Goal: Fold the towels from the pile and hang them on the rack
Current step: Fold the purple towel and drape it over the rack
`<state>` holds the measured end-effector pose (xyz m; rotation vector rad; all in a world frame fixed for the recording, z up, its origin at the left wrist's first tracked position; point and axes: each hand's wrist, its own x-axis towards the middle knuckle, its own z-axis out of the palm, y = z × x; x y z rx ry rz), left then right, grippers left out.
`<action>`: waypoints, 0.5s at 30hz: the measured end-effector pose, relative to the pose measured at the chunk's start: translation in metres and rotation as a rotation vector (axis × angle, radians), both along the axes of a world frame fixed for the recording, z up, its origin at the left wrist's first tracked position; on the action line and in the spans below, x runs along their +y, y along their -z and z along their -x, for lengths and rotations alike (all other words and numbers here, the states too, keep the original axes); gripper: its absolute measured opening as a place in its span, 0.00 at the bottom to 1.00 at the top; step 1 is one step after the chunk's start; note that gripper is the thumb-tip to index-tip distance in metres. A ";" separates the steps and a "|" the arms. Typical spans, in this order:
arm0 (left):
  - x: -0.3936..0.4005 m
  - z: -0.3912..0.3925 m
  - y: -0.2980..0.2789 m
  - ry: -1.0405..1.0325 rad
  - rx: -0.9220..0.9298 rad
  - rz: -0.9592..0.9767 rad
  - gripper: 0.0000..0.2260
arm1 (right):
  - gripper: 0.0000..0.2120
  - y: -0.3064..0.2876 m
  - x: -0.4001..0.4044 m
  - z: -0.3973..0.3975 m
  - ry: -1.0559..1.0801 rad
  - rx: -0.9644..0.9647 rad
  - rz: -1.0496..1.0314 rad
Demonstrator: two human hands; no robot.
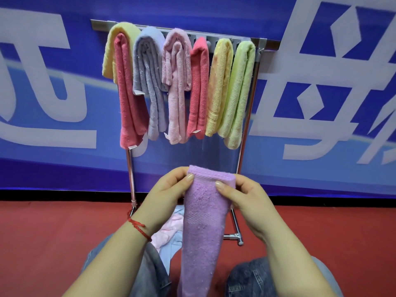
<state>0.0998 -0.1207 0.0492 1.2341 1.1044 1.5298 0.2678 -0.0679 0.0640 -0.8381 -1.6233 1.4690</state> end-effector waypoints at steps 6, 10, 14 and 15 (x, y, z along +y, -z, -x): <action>0.008 0.007 -0.003 0.044 -0.150 -0.005 0.09 | 0.05 -0.013 -0.001 0.001 -0.057 0.071 -0.001; 0.009 0.014 0.000 0.201 -0.275 0.035 0.27 | 0.04 -0.024 0.002 0.001 -0.107 0.026 -0.053; 0.007 0.006 0.003 0.295 -0.156 0.156 0.23 | 0.03 -0.035 0.007 0.004 -0.099 -0.046 -0.155; 0.007 0.003 0.003 0.278 -0.108 0.185 0.18 | 0.03 -0.038 0.009 0.005 -0.083 -0.052 -0.182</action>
